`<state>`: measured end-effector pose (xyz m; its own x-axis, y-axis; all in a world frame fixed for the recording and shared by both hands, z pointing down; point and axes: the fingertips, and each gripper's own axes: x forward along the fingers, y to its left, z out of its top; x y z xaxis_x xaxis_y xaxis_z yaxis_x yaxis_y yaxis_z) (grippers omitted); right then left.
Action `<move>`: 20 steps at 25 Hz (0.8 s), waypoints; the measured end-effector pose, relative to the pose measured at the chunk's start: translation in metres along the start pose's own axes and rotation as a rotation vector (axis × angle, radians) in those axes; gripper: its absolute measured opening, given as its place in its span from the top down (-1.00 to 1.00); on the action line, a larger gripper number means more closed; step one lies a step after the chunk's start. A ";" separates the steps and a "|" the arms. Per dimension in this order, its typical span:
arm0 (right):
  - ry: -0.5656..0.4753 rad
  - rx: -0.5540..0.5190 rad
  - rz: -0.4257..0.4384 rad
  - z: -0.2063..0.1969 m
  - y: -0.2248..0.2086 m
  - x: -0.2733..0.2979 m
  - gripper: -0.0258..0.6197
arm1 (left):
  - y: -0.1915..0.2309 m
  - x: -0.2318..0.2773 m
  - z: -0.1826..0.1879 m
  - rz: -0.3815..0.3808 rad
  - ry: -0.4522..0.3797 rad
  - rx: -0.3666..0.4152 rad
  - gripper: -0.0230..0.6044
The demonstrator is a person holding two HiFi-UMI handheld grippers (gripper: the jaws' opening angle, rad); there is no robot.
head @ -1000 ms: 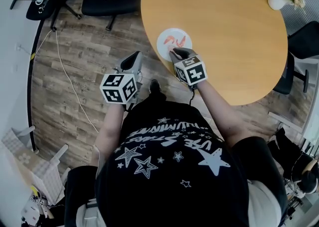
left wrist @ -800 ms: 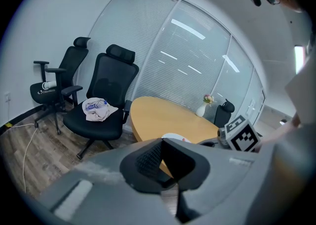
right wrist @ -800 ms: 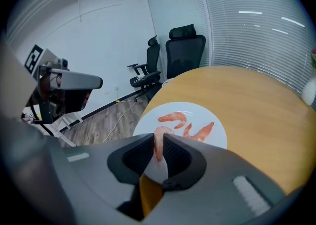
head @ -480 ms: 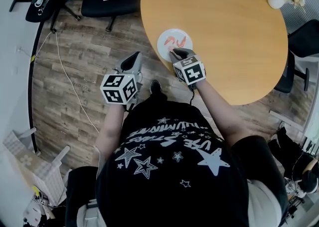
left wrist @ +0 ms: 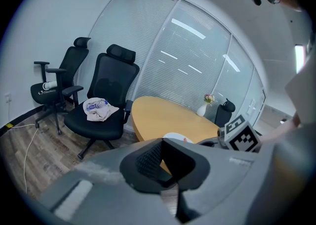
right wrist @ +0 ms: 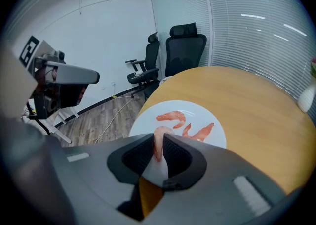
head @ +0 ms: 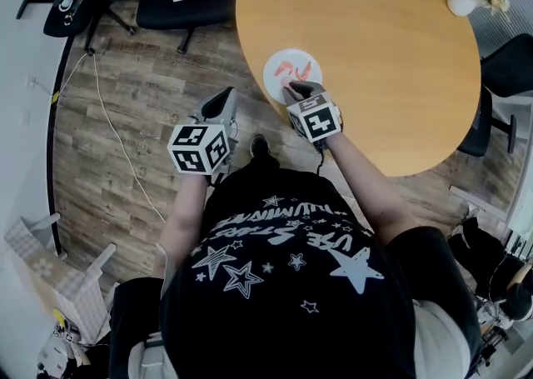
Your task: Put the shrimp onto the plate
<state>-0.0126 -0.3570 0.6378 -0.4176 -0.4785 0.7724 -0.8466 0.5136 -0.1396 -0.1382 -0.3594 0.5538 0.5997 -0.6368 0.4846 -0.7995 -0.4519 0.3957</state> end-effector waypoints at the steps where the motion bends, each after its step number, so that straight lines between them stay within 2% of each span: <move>1: 0.001 0.000 0.003 0.000 0.001 0.000 0.72 | 0.001 0.000 0.000 0.001 0.000 0.000 0.92; 20: -0.016 0.014 0.030 0.004 0.002 -0.005 0.64 | -0.002 -0.006 0.002 0.015 -0.015 0.010 0.92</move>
<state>-0.0138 -0.3561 0.6306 -0.4476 -0.4744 0.7580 -0.8382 0.5178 -0.1709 -0.1404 -0.3553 0.5487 0.5868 -0.6528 0.4791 -0.8090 -0.4479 0.3806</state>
